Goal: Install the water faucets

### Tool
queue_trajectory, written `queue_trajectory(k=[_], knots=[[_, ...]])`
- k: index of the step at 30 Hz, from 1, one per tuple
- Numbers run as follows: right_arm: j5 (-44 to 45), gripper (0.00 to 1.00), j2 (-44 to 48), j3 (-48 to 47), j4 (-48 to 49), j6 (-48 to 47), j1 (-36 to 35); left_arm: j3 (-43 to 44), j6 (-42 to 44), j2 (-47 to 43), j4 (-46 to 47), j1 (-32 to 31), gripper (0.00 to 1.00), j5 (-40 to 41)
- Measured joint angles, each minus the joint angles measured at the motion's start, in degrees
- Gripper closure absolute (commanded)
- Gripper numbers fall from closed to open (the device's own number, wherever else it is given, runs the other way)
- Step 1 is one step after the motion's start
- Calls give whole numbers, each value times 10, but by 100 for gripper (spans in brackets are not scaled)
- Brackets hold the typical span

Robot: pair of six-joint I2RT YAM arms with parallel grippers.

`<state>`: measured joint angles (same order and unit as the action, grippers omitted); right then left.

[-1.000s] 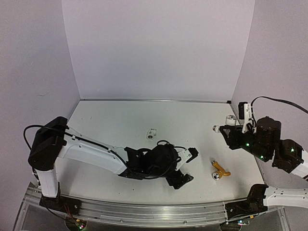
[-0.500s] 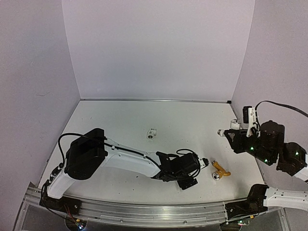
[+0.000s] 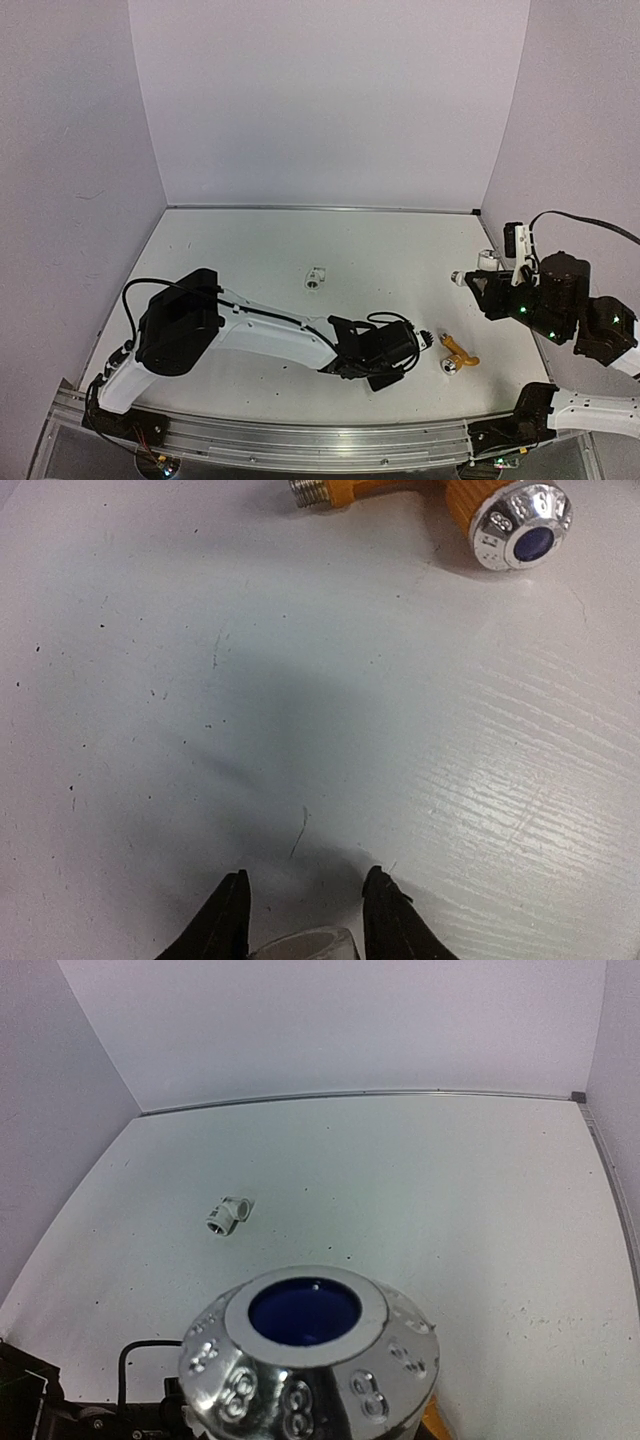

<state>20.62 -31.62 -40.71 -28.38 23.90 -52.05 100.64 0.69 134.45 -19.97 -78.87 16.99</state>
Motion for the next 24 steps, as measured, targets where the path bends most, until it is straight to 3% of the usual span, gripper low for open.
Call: queue_trajectory(k=[6, 9, 11, 13, 14, 16, 19, 24], knots=[[-4, 100, -1, 0, 0, 5, 0, -40, -24, -49, -5, 11, 90, -20], [-6, 100, -2, 0, 0, 8, 0, -112, -49, -102, 21, 35, 97, -72], [-8, 100, -6, 0, 1, 10, 0, -182, -69, -153, 57, 58, 97, -126], [-10, 100, -12, 0, 1, 13, 2, -235, -93, -199, 91, 96, 83, -172], [-10, 100, -12, 0, 1, 13, 2, -241, -97, -206, 96, 101, 67, -178], [-13, 100, -21, 0, 3, 16, 4, -262, -109, -235, 119, 126, 50, -205], [-19, 100, -35, 0, 9, 17, 5, -266, -129, -250, 142, 125, 40, -230], [-25, 100, -62, 0, 18, 17, 5, -243, -143, -248, 90, 85, 37, -222]])
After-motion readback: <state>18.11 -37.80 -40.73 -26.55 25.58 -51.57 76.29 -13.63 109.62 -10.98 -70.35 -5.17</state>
